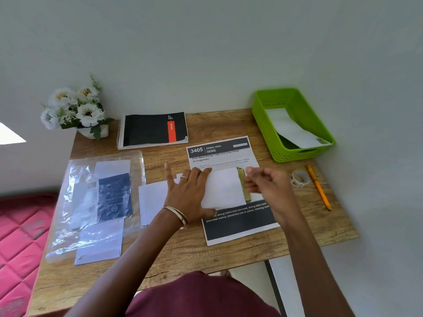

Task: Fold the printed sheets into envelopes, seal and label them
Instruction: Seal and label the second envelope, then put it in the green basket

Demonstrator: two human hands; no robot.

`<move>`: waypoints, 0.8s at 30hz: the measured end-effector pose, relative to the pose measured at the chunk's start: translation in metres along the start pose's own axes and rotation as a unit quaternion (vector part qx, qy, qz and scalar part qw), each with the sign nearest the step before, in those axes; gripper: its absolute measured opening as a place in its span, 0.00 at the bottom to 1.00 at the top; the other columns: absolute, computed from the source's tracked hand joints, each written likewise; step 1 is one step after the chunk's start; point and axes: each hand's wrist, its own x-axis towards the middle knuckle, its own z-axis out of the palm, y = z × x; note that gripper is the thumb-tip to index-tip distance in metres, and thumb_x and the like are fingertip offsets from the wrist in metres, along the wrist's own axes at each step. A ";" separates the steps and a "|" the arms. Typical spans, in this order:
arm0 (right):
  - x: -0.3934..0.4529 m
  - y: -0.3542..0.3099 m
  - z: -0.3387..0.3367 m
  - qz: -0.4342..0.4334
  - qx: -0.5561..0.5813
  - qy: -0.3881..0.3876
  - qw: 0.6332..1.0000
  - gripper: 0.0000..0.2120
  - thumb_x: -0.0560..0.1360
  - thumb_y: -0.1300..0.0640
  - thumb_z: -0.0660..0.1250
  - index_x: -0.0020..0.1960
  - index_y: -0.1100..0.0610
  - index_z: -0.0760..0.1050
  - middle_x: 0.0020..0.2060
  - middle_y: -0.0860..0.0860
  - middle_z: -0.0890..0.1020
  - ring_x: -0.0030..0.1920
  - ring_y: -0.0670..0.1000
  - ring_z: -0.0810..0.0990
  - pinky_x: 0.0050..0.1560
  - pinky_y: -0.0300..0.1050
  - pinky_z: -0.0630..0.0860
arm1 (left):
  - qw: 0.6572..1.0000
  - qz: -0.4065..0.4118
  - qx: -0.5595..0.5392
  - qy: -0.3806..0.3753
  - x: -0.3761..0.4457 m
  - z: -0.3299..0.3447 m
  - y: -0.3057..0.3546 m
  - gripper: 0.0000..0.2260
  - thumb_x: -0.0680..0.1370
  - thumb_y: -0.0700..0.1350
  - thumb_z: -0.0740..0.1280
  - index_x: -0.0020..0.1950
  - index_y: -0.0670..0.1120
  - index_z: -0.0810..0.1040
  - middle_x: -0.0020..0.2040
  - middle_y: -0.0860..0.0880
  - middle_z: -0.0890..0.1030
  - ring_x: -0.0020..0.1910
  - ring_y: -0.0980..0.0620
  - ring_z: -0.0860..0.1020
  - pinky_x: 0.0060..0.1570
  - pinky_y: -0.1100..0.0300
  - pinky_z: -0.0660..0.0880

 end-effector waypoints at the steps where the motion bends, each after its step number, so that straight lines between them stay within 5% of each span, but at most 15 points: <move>1: 0.000 0.002 0.003 0.023 -0.021 -0.024 0.999 0.11 0.74 0.54 0.70 0.45 0.63 0.81 0.39 0.58 0.84 0.38 0.53 0.83 0.43 0.46 0.81 | 1.000 0.002 -0.001 0.002 0.000 0.000 0.001 0.45 0.63 0.71 0.62 0.73 0.50 0.53 0.66 0.49 0.66 0.67 0.48 0.65 0.62 0.27 0.35; 8: 0.006 -0.005 0.005 0.094 0.001 -0.096 0.991 0.12 0.72 0.55 0.72 0.43 0.65 0.78 0.37 0.53 0.84 0.33 0.45 0.81 0.31 0.38 0.75 | 0.999 0.033 0.011 0.030 -0.001 0.000 0.005 0.45 0.62 0.71 0.61 0.73 0.50 0.56 0.62 0.49 0.69 0.63 0.47 0.69 0.63 0.26 0.39; 18: 0.008 -0.005 0.010 0.191 0.116 -0.176 0.959 0.11 0.71 0.64 0.71 0.53 0.62 0.80 0.49 0.58 0.85 0.49 0.55 0.84 0.49 0.53 0.81 | 0.995 0.061 0.010 0.082 -0.002 0.006 0.007 0.48 0.60 0.71 0.62 0.74 0.48 0.56 0.60 0.46 0.72 0.59 0.44 0.71 0.64 0.26 0.49; 24: 0.012 0.000 0.016 0.194 0.168 -0.138 0.957 0.07 0.74 0.69 0.66 0.50 0.62 0.79 0.45 0.56 0.85 0.45 0.52 0.85 0.46 0.49 0.82 | 0.997 0.041 0.037 0.055 -0.003 0.012 0.001 0.52 0.60 0.70 0.67 0.75 0.46 0.53 0.58 0.47 0.74 0.57 0.46 0.74 0.63 0.26 0.48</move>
